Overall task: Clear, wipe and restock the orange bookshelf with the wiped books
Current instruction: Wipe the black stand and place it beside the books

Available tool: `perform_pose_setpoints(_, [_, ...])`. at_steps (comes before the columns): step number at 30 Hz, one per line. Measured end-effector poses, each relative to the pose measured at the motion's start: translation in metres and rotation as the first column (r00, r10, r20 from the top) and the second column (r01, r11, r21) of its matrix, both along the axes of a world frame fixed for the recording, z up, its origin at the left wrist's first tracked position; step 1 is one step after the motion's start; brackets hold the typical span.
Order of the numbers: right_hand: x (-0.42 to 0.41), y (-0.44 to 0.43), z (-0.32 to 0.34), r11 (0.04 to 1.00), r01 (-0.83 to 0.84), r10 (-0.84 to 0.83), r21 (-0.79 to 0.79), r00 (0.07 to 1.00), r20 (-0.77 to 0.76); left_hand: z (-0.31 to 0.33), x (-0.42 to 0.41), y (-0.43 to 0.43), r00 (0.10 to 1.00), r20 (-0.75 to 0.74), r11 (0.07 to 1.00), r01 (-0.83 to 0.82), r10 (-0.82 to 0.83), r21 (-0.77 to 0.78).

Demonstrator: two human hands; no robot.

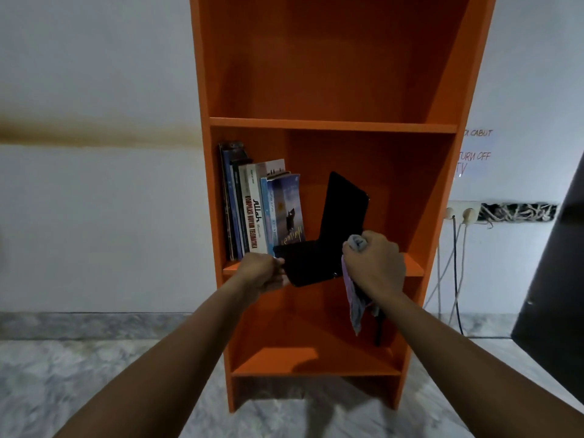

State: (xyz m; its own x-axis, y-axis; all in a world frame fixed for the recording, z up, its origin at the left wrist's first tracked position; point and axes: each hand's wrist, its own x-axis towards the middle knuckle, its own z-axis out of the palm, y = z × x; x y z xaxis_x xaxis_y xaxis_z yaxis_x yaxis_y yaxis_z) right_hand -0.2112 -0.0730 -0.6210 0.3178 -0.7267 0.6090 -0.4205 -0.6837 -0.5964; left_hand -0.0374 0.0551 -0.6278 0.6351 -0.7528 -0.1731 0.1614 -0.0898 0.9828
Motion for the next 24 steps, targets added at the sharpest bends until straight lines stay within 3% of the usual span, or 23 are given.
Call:
perform_pose_setpoints(5, [0.006, -0.036, -0.032, 0.932, -0.255, 0.274, 0.257, 0.961, -0.041, -0.016, 0.016, -0.023, 1.0, -0.002, 1.0, -0.026, 0.026, -0.017])
perform_pose_setpoints(9, [0.009, -0.051, -0.041, 0.921, -0.237, 0.254, 0.31, 0.967, -0.014, -0.022, 0.02, -0.035, 0.998, 0.066, 1.0, 0.016, -0.014, -0.017])
perform_pose_setpoints(13, [0.002, -0.059, -0.022, 0.907, -0.252, 0.237, 0.337, 0.968, 0.087, -0.018, 0.019, -0.024, 0.969, 0.017, 0.969, 0.246, -0.246, 0.001])
perform_pose_setpoints(17, [-0.021, -0.055, 0.007, 0.813, -0.425, 0.459, 0.399, 0.889, 0.012, -0.009, 0.027, -0.011, 0.879, 0.002, 0.878, 0.477, -0.477, -0.028])
perform_pose_setpoints(20, [-0.026, -0.046, 0.013, 0.742, -0.525, 0.593, 0.418, 0.804, -0.042, -0.011, 0.011, -0.004, 0.815, -0.055, 0.803, 0.554, -0.577, -0.221])
perform_pose_setpoints(24, [-0.026, -0.027, 0.015, 0.615, -0.644, 0.714, 0.455, 0.7, 0.025, -0.032, -0.008, 0.005, 0.663, -0.216, 0.66, 0.545, -0.717, -0.518])
